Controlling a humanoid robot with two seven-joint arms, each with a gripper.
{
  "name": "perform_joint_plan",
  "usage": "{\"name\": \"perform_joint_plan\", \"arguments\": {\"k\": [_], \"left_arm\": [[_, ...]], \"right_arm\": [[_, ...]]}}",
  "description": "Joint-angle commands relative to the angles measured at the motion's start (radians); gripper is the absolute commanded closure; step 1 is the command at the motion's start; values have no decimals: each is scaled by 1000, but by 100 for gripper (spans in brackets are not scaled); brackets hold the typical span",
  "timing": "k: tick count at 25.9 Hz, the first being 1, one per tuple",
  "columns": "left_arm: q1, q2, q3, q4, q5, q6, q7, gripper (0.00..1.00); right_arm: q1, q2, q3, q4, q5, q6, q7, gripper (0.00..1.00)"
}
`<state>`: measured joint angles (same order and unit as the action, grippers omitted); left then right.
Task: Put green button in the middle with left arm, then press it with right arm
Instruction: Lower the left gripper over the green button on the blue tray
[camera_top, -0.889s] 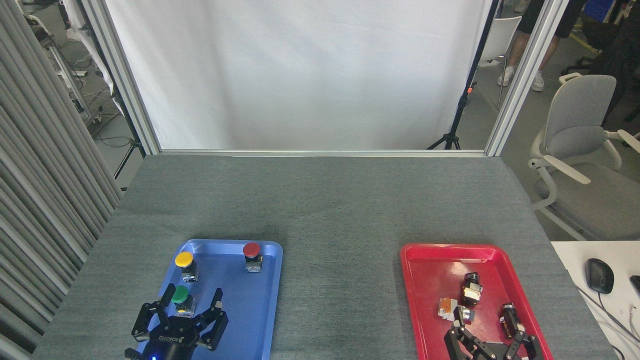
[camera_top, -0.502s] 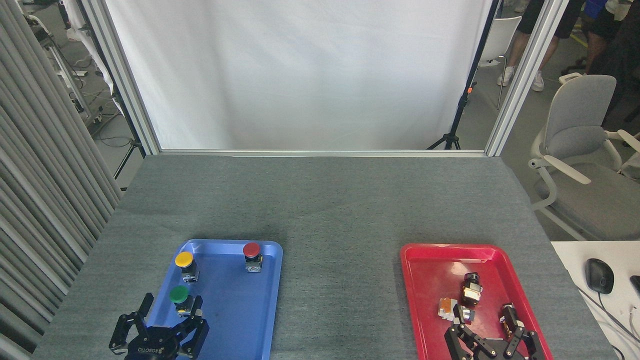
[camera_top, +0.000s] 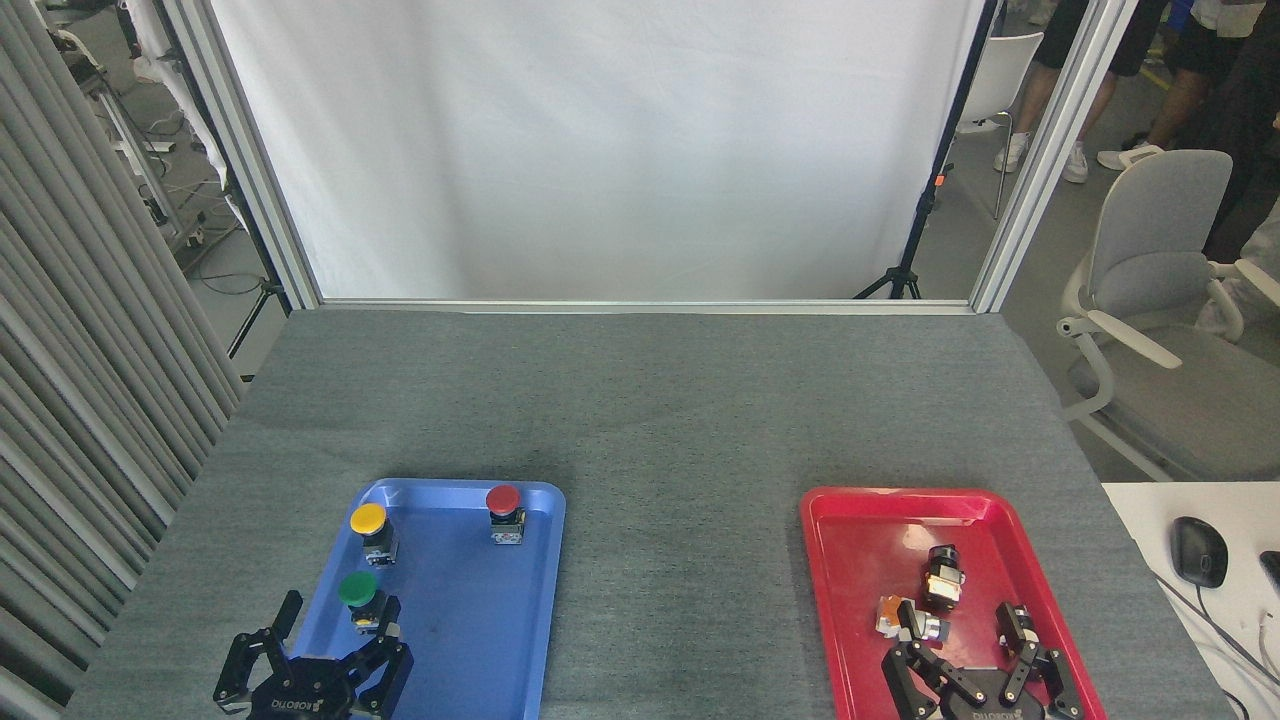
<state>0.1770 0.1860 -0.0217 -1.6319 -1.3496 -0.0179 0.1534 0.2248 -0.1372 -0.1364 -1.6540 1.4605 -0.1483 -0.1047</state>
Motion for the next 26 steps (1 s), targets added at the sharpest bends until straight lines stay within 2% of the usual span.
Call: {"name": "perform_joint_plan", "arguments": {"k": [1, 12, 26], "left_arm": [[1, 1, 0, 0, 1, -5, 0, 1], [-5, 0, 2, 7, 0, -22, 0, 1], [-45, 0, 0, 116, -2, -22, -3, 1]], "right_arm": [[-8, 1, 15, 6, 1, 16, 2, 0], [-10, 4, 11, 10, 15, -33, 2, 0], [-10, -2, 11, 40, 15, -23, 0, 0]]}}
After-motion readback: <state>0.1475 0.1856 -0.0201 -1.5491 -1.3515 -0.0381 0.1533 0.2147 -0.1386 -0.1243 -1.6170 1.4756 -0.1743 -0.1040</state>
